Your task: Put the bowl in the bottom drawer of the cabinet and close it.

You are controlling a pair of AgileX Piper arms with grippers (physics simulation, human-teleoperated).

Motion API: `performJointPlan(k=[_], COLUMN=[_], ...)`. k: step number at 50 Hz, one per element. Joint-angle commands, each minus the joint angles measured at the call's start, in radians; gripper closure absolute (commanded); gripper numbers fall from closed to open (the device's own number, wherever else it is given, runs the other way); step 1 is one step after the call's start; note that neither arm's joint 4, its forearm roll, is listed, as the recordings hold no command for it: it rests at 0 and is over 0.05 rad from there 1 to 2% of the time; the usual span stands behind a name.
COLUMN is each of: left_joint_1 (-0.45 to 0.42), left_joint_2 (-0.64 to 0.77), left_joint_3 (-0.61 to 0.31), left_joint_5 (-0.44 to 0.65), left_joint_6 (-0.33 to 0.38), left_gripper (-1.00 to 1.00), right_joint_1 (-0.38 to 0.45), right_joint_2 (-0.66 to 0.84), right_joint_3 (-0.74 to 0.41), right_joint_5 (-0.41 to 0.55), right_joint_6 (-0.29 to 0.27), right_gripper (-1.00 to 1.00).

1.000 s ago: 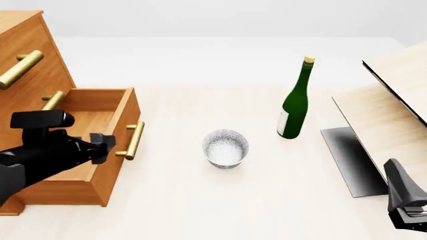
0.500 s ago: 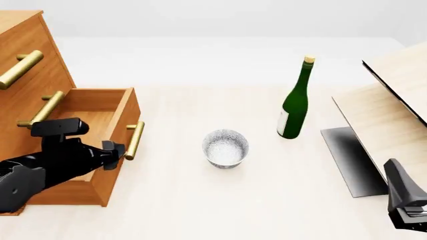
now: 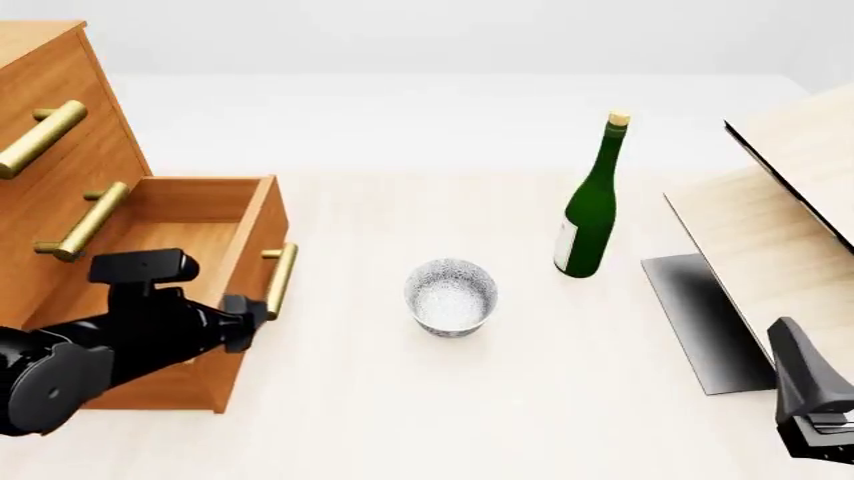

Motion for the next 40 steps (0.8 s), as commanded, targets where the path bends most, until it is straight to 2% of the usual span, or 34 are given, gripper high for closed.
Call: performJointPlan(k=[1, 4, 27, 40], left_joint_1=[-0.030, -0.055, -0.085, -0.113], left_joint_2=[0.019, 0.020, 0.036, -0.005], left_joint_3=[0.011, 0.014, -0.003, -0.003], left_joint_5=[-0.034, -0.037, -0.040, -0.028], left_joint_6=[-0.029, -0.034, -0.011, 0.002], left_gripper=[-1.00, -1.00, -1.00, -1.00], right_joint_1=[0.000, 0.000, 0.000, 0.000], right_joint_2=[-0.001, -0.001, -0.001, -0.001], right_joint_3=[0.001, 0.001, 0.001, 0.001], right_joint_5=[0.000, 0.000, 0.000, 0.000], right_joint_6=[0.000, 0.000, 0.000, 0.000], right_gripper=[-1.00, -1.00, -1.00, -1.00])
